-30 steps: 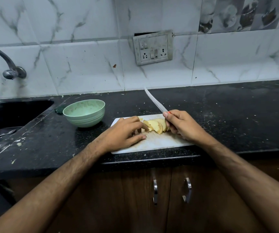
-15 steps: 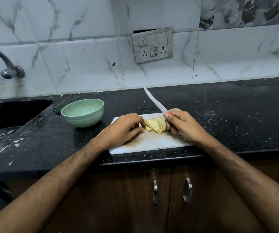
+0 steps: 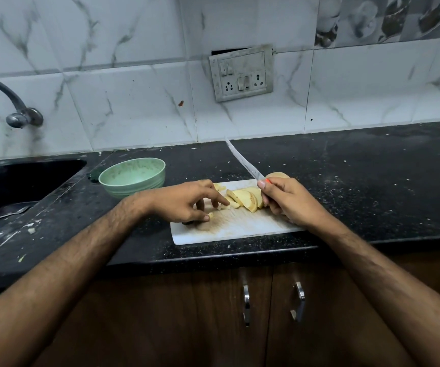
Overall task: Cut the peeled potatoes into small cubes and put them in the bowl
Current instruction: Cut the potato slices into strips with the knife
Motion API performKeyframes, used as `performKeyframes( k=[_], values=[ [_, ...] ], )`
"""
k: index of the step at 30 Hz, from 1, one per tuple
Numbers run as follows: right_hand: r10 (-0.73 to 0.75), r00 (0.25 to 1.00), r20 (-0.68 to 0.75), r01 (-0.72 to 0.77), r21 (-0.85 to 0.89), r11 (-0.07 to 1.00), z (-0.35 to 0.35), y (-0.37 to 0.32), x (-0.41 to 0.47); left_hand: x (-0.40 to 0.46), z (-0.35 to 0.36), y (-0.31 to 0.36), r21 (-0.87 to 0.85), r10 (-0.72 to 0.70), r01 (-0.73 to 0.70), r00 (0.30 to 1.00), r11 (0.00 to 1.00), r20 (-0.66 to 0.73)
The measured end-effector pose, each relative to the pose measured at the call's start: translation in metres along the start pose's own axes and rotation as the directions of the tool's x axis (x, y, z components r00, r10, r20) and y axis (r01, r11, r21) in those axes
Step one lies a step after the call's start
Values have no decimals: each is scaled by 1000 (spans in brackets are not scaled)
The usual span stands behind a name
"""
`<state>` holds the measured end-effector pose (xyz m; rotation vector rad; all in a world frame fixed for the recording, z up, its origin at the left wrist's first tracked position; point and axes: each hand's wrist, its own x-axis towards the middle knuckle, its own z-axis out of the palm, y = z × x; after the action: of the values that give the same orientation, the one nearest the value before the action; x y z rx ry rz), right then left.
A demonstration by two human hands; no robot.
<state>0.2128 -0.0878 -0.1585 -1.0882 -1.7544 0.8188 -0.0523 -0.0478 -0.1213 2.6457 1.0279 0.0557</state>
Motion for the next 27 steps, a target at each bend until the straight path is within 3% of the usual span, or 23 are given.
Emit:
performKeyframes(
  k=[7, 12, 18, 22, 27],
  values=[
    [-3, 1000, -5, 3, -7, 1000, 0, 1, -2, 11, 12, 3, 29, 28, -22, 971, 999, -236],
    [-3, 1000, -2, 3, -5, 1000, 0, 2, -1, 21, 20, 9, 59, 46, -28, 946, 998, -322],
    [-8, 1000, -5, 8, -15, 1000, 0, 6, 0, 25, 41, 9, 69, 54, -24, 876, 997, -479],
    [-5, 1000, -6, 5, -17, 1000, -1, 7, 0, 23, 44, 0, 58, -51, 104, 810, 993, -584],
    [0, 1000, 14, 0, 7, 1000, -2, 5, 0, 29, 39, -15, 22, -148, 204, 773, 979, -618]
  ],
)
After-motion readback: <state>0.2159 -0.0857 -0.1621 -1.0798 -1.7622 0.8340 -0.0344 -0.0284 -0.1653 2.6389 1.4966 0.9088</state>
